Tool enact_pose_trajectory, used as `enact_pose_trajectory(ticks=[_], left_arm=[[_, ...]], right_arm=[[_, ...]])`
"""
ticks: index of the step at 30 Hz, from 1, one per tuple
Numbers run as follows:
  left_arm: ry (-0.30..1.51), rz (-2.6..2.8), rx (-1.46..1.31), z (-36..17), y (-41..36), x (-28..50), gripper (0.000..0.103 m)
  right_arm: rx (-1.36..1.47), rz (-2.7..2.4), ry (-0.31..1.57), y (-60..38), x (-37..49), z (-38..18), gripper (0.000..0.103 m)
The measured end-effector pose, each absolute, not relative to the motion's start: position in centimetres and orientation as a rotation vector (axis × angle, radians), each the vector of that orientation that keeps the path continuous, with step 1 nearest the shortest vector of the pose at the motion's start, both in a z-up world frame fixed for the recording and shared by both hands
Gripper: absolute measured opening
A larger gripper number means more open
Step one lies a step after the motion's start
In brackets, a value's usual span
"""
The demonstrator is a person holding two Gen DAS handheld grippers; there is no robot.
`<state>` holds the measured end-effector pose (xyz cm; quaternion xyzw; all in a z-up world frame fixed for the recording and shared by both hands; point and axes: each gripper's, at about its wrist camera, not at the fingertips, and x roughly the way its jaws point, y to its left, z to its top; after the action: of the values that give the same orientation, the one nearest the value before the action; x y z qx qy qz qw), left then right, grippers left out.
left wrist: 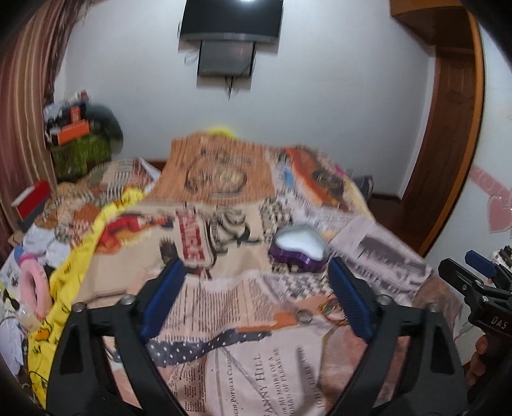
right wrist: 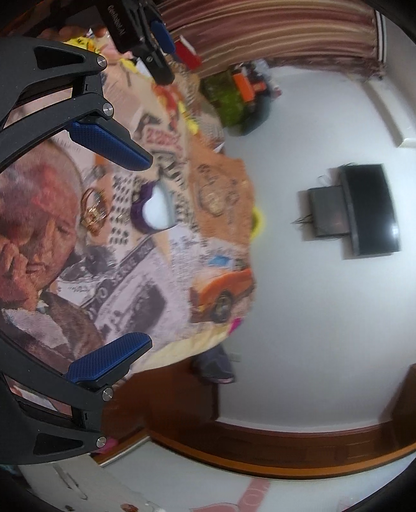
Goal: Organize jewelry
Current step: 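Lower both tools toward the loose jewelry beside the purple heart tin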
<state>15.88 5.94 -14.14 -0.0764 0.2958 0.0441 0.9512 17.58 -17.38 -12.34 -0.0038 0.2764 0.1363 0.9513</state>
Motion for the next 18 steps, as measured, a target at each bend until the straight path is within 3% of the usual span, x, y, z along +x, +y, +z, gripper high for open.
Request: enact_pose_trajectory(ticks=[7,13,18], left_arm=[[0.758,0.017,-0.179,-18.9,5.7,18.9,0.079],[0.831,-0.065,-0.128,-21.3,3.4,20.3,0.068],[0.868,-0.127,-0.096,-22.2,2.0,21.3,0.057]], right_arm=[[-0.024,0.28,0.694,-17.5,20.0,-16.2,0.099],[-0.048,0.346,0.757,-16.6,21.7,-18.2,0.076],[-0.045,0.435,0.806,-15.8,22.8,-19.3,0.052]])
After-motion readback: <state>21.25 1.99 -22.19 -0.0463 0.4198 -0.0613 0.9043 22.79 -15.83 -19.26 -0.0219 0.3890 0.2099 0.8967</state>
